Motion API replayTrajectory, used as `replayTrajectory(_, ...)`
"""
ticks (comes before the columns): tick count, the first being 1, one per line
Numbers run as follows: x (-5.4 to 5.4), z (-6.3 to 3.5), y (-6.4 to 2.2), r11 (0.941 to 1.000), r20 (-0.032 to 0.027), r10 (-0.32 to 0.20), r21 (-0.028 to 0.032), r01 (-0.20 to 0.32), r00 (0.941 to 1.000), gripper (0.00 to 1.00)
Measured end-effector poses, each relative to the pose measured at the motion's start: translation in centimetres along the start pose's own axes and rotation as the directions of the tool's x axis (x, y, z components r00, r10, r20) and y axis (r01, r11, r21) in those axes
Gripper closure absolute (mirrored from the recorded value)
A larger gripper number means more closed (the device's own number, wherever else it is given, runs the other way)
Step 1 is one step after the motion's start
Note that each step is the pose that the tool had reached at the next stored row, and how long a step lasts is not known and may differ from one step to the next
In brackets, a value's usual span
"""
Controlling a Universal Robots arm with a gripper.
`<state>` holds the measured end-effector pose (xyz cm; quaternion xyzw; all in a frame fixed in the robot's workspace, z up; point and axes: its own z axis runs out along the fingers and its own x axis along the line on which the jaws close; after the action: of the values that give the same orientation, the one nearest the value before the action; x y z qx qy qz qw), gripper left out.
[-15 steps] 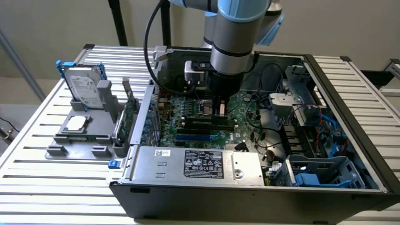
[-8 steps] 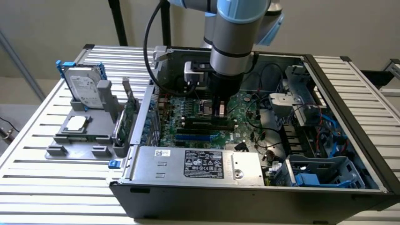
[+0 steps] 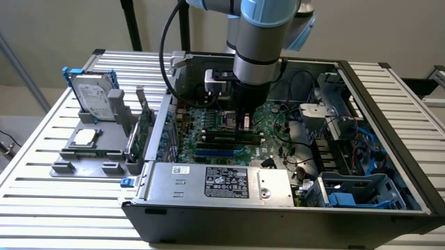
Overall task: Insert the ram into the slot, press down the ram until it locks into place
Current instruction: 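Insert the ram into the slot, then press down the ram until it locks into place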
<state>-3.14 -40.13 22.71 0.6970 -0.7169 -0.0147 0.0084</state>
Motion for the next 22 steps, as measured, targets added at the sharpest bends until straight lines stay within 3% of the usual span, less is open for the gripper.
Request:
replayTrajectory(5, 0.0, -1.82, 0.10, 1.0000, 0.0005, 0.000, 0.0000, 0.000, 1.0000, 0.73)
replayTrajectory(9, 0.0, -1.92, 0.53, 1.0000, 0.0006, 0.000, -0.0017, 0.000, 1.0000, 0.73)
replayTrajectory(14, 0.0, -1.92, 1.00, 1.0000, 0.0003, 0.000, -0.0040, 0.000, 1.0000, 0.89)
replayTrajectory(22, 0.0, -1.92, 1.01, 1.0000, 0.0003, -0.001, -0.0040, 0.001, 1.0000, 0.89)
